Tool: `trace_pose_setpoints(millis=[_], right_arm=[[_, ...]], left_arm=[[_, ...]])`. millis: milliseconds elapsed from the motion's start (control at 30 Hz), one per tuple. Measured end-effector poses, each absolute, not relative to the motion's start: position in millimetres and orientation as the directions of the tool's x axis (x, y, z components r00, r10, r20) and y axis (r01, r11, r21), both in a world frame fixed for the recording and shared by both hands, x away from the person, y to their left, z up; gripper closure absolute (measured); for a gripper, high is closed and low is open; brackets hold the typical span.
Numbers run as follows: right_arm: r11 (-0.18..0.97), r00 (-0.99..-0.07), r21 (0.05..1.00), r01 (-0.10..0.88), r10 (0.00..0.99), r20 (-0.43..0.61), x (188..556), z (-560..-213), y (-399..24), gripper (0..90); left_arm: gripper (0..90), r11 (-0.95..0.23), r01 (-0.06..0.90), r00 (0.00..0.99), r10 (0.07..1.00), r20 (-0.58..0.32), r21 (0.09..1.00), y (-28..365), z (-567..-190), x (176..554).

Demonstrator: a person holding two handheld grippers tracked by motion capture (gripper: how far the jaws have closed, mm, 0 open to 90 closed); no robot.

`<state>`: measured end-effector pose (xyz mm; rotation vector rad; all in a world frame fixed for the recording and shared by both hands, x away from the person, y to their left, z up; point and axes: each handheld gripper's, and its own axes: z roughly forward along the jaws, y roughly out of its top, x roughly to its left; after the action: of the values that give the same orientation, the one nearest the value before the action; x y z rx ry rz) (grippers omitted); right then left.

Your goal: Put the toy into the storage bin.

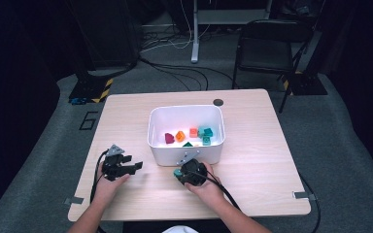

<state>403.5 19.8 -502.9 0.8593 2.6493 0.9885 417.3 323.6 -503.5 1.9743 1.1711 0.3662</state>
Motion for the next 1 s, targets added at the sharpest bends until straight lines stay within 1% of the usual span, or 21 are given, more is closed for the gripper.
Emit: trace_pose_setpoints(millis=[267, 433, 500, 600, 733, 900, 1000], right_arm=[[0.614, -0.83, 0.652, 0.444, 0.556, 0.041, 398, -492, 16, 66.8], [0.609, -0.835, 0.659, 0.441, 0.547, 0.054, 393, -478, 14, 66.8], [0.607, -0.844, 0.665, 0.435, 0.531, 0.067, 391, -469, 12, 66.8], [0.616, -0.855, 0.669, 0.417, 0.515, 0.059, 387, -456, 11, 66.8], [0.61, -0.862, 0.673, 0.418, 0.499, 0.083, 381, -437, 10, 66.8], [0.616, -0.883, 0.683, 0.393, 0.46, 0.093, 379, -409, 7, 66.8], [0.609, -0.885, 0.691, 0.388, 0.455, 0.096, 378, -389, 6, 66.8]], left_arm=[[36.0, -0.255, 0.606, 0.53, 0.836, -0.144, 0.753, 323, -504, 417], [36.0, -0.25, 0.606, 0.526, 0.838, -0.144, 0.755, 323, -503, 417], [35.9, -0.252, 0.606, 0.527, 0.837, -0.144, 0.754, 323, -503, 417], [36.0, -0.255, 0.605, 0.53, 0.836, -0.143, 0.755, 323, -503, 417], [36.0, -0.251, 0.606, 0.526, 0.838, -0.144, 0.755, 324, -503, 417], [36.0, -0.253, 0.606, 0.528, 0.837, -0.143, 0.755, 323, -503, 417], [36.0, -0.251, 0.606, 0.527, 0.838, -0.144, 0.755, 323, -503, 417]])
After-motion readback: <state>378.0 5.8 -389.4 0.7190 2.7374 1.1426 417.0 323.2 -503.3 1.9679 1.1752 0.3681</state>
